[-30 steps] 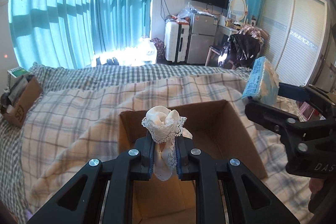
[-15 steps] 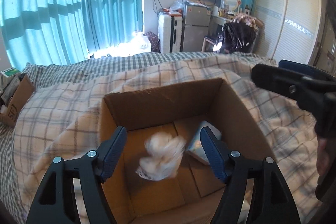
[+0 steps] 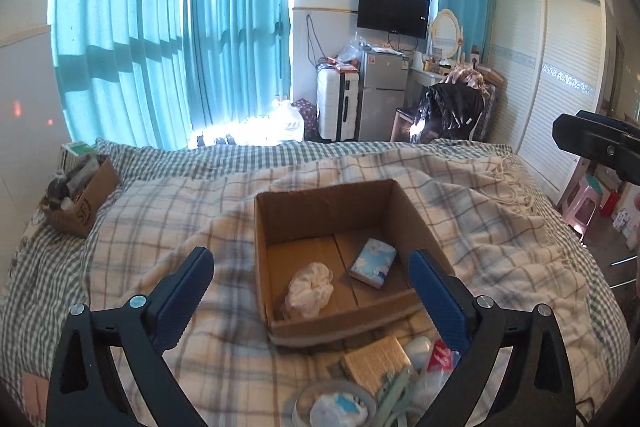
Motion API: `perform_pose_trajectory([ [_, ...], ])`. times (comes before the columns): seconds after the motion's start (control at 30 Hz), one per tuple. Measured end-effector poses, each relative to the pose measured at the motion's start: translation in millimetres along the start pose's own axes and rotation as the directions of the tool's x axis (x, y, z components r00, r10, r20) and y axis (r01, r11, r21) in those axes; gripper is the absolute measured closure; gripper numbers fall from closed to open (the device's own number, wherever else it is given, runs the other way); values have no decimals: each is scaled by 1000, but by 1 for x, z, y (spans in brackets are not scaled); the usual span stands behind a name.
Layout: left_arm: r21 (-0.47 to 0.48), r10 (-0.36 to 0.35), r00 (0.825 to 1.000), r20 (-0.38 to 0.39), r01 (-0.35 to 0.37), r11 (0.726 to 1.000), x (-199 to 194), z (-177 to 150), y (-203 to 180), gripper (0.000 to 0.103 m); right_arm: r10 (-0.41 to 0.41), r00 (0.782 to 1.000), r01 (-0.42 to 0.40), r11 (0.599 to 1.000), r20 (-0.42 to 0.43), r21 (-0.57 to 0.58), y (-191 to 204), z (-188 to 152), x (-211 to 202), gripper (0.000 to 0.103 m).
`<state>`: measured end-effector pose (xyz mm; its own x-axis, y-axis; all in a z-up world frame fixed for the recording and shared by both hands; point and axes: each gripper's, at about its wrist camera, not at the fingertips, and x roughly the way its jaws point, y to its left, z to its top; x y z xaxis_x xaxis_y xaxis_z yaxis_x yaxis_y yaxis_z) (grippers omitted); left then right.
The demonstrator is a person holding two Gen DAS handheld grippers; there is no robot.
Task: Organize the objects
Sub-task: 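Grasp the tape roll rim with the left tool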
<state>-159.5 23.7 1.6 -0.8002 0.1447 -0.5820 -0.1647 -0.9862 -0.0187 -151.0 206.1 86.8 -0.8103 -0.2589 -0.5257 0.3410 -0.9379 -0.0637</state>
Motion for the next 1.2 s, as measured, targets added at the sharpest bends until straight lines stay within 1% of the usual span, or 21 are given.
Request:
perform_pose_trajectory([
  [0.1,-37,12,1000,-20,-13,999,-7,-24,6,0,5,1000,-5,1000,-14,-10,6,-22,-11,0],
  [0.17,-56,14,999,-51,-17,998,-5,-43,8,0,22,999,-22,1000,-45,-2,8,-42,-8,0],
  [0.27,-67,24,995,-99,-31,997,5,-69,8,0,50,993,-49,999,-111,15,11,-76,12,0],
  [0.33,-58,22,991,-136,-30,998,11,-87,5,0,64,984,-60,998,-165,27,11,-100,30,0],
  [0.4,-36,16,983,-182,-23,999,21,-104,-1,0,104,972,-95,994,-211,53,9,-122,49,0],
  [0.43,-23,13,980,-198,-18,1000,25,-109,-5,0,114,965,-101,993,-237,68,6,-133,60,0],
  [0.47,-7,13,977,-214,-15,1000,28,-117,-8,0,106,960,-90,993,-258,72,3,-141,67,0],
  [0.53,0,-11,972,-236,12,1000,34,-128,-13,0,90,952,-70,995,-291,78,-2,-155,79,0],
  [0.57,-16,-57,962,-266,55,998,40,-139,-15,0,101,948,-75,992,-302,97,-5,-161,84,0],
  [0.6,-27,-82,951,-298,77,997,46,-146,-16,0,123,943,-87,988,-310,128,-9,-166,87,0],
  [0.63,-27,-86,941,-328,82,996,52,-152,-18,0,139,938,-95,984,-316,151,-11,-169,90,0],
  [0.67,-6,-61,935,-351,63,998,57,-156,-22,0,148,935,-98,981,-322,167,-13,-172,92,0],
  [0.7,20,-36,933,-358,46,999,60,-158,-25,0,150,932,-95,980,-329,177,-15,-175,95,0],
  [0.8,51,-16,939,-344,36,998,59,-155,-31,0,157,925,-93,976,-347,195,-17,-179,99,0],
  [0.87,59,28,941,-336,-8,998,61,-153,-29,0,152,924,-89,978,-351,189,-15,-179,99,0],
  [0.9,57,37,940,-340,-18,998,63,-152,-29,0,150,924,-88,979,-352,184,-13,-179,98,0],
  [0.97,51,26,933,-358,-8,999,68,-153,-27,5,142,925,-86,982,-353,170,-10,-180,97,0],
  [1.0,51,14,931,-366,5,999,69,-152,-26,16,137,926,-85,984,-353,158,-7,-180,96,0],
  [1.03,51,7,928,-373,13,999,70,-153,-27,17,136,926,-89,985,-352,148,-5,-178,96,0],
  [1.13,46,2,933,-360,16,999,67,-153,-25,17,146,925,-116,988,-350,104,3,-175,93,0],
  [1.2,36,3,945,-326,9,999,58,-150,-23,17,161,924,-142,987,-348,78,9,-173,91,0],
])
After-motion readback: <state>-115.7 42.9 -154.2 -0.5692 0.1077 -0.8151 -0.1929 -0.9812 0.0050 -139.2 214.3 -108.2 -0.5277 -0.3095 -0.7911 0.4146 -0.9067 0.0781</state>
